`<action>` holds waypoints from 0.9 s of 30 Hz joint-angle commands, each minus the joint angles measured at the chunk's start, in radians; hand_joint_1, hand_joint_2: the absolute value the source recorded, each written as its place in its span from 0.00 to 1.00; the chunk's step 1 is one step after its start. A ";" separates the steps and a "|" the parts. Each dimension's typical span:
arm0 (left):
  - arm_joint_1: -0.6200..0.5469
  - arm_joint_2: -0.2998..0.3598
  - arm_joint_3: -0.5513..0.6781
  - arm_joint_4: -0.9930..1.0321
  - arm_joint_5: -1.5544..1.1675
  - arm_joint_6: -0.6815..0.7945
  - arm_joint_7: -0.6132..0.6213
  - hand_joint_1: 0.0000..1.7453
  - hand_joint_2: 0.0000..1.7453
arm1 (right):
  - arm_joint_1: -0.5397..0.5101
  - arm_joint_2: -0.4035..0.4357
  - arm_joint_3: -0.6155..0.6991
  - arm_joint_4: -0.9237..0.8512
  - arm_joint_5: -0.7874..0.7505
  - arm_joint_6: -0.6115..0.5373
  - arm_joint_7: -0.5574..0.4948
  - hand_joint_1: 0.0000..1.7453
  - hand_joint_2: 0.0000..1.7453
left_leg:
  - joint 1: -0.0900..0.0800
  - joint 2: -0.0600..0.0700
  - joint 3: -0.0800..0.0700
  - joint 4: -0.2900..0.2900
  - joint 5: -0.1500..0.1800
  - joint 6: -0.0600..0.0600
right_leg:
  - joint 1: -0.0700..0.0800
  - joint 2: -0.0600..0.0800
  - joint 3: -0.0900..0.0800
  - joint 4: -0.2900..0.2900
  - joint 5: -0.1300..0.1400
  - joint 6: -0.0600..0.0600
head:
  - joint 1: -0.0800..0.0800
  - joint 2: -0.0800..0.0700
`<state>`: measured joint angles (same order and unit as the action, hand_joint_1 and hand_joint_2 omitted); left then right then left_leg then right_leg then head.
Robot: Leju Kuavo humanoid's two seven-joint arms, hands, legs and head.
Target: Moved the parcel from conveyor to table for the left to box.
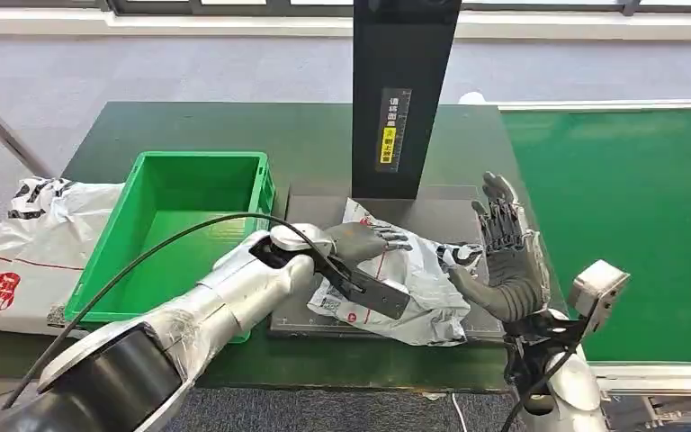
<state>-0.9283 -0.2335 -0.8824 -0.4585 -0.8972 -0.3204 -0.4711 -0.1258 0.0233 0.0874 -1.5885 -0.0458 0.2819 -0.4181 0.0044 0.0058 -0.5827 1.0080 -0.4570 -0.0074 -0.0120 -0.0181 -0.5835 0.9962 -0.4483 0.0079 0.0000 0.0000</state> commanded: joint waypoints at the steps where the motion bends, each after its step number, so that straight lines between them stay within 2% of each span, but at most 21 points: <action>1: -0.047 -0.004 -0.070 0.077 -0.001 -0.005 0.002 0.00 1.00 | -0.035 -0.001 0.053 0.058 -0.001 -0.004 0.001 0.00 1.00 | 0.001 0.002 0.001 0.000 0.000 0.000 | 0.001 0.003 0.000 -0.001 0.001 -0.001 | 0.000 0.000; 20: -0.025 -0.015 -0.072 0.104 0.029 -0.039 0.018 0.00 1.00 | -0.056 0.008 0.063 0.074 0.004 -0.002 0.004 0.00 1.00 | 0.001 0.003 0.001 -0.001 0.000 0.000 | 0.001 0.004 0.000 -0.001 0.001 -0.001 | 0.000 0.000; 21: -0.012 -0.018 -0.084 0.118 0.033 -0.064 0.023 0.04 1.00 | -0.071 0.011 0.070 0.085 0.008 -0.003 0.010 0.00 1.00 | 0.000 0.003 0.002 -0.001 0.000 0.000 | 0.000 0.005 0.000 -0.001 0.001 -0.001 | 0.000 0.000; 22: -0.004 -0.021 -0.094 0.132 0.038 -0.093 0.028 1.00 1.00 | -0.083 0.012 0.075 0.095 0.012 -0.010 0.017 0.00 1.00 | 0.000 0.003 0.001 -0.001 0.000 0.000 | 0.000 0.004 0.000 -0.001 0.001 -0.001 | 0.000 0.000; 25: 0.016 -0.043 -0.096 0.160 0.051 -0.119 0.058 1.00 1.00 | -0.101 0.013 0.074 0.109 0.015 -0.031 0.028 0.00 1.00 | 0.000 0.006 0.003 -0.003 0.000 0.000 | 0.000 0.008 0.001 -0.003 0.002 -0.001 | 0.000 0.000; 27: 0.020 -0.044 -0.106 0.166 0.053 -0.132 0.079 1.00 1.00 | -0.104 0.007 0.075 0.114 0.012 -0.040 0.031 0.00 1.00 | 0.000 0.003 0.003 -0.002 0.000 0.000 | 0.000 0.005 0.002 -0.002 0.001 -0.001 | 0.000 0.000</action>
<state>-0.9211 -0.2552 -0.8999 -0.4005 -0.8587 -0.3930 -0.4421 -0.1547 0.0294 0.0900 -1.5724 -0.0328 0.2739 -0.4040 0.0043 0.0056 -0.5828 1.0080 -0.4569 -0.0073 -0.0121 -0.0183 -0.5832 0.9961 -0.4483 0.0079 0.0000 0.0000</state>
